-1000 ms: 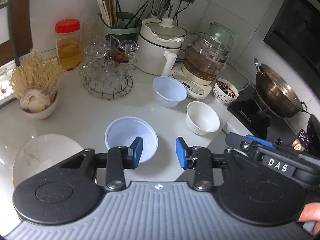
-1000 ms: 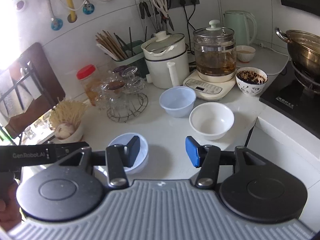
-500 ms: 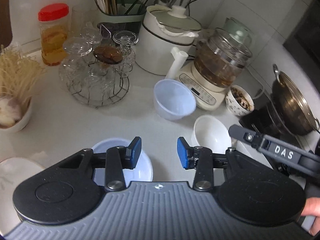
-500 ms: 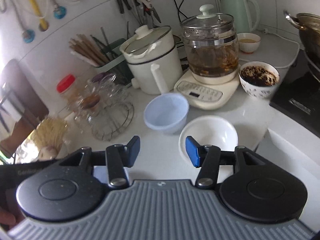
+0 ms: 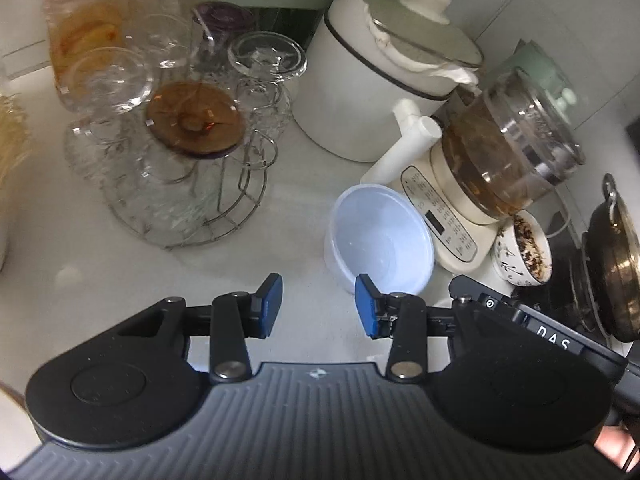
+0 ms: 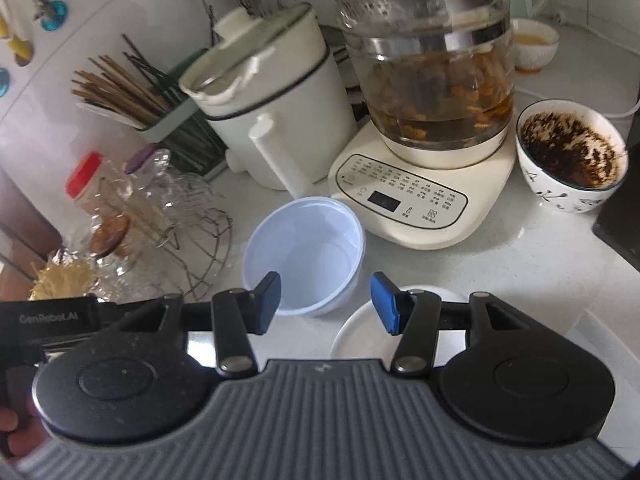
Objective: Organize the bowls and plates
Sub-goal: 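Move both grippers to the second light-blue bowl beside the kettle base, then close the left gripper on the second bowl rim while the right gripper grips it too, then carry the second light-blue bowl into the first one and open both grippers, then move both grippers to the white ceramic bowl near the kettle base, then close the left gripper on the white bowl rim while the right gripper grips it too, then carry the white bowl over the nested light-blue bowls and lower it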
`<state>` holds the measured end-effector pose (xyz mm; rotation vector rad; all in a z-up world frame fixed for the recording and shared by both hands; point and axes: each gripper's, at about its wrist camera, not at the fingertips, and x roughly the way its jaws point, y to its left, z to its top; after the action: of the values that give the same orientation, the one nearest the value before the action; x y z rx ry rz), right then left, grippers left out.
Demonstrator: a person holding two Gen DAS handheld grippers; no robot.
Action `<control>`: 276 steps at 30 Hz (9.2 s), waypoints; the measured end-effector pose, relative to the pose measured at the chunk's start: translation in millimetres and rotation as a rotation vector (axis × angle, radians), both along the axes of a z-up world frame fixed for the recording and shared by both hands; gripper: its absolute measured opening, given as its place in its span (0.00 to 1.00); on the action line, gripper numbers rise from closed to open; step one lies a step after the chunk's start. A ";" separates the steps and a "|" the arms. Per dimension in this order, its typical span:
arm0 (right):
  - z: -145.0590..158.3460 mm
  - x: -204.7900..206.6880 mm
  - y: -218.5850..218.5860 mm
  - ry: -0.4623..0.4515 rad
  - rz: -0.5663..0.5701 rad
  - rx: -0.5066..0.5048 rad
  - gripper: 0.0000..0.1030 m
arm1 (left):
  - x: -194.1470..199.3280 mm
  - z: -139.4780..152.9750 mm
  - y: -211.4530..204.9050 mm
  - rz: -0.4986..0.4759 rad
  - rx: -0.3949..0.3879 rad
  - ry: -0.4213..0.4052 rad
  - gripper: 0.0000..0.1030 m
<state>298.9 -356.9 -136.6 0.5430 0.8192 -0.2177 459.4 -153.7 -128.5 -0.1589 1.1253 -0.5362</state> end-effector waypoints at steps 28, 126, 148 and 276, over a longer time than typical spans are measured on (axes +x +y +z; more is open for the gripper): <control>-51.7 56.7 -32.5 0.134 0.102 0.095 0.19 | 48.5 -58.3 -57.5 0.038 0.013 0.106 0.12; 33.2 -54.9 135.7 -0.012 0.323 0.015 0.52 | -131.3 16.5 163.0 0.219 -0.033 -0.004 0.39; 106.3 -159.2 152.0 -0.213 0.107 -0.175 0.52 | -205.4 108.5 155.0 0.036 -0.084 -0.278 0.39; 23.5 -71.3 63.5 0.004 0.287 0.097 0.18 | -119.7 13.9 73.0 0.091 -0.091 0.036 0.10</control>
<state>227.5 -293.4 -113.1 0.5089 0.9046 0.0843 339.7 -80.7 -114.6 -0.2985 1.1237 -0.5058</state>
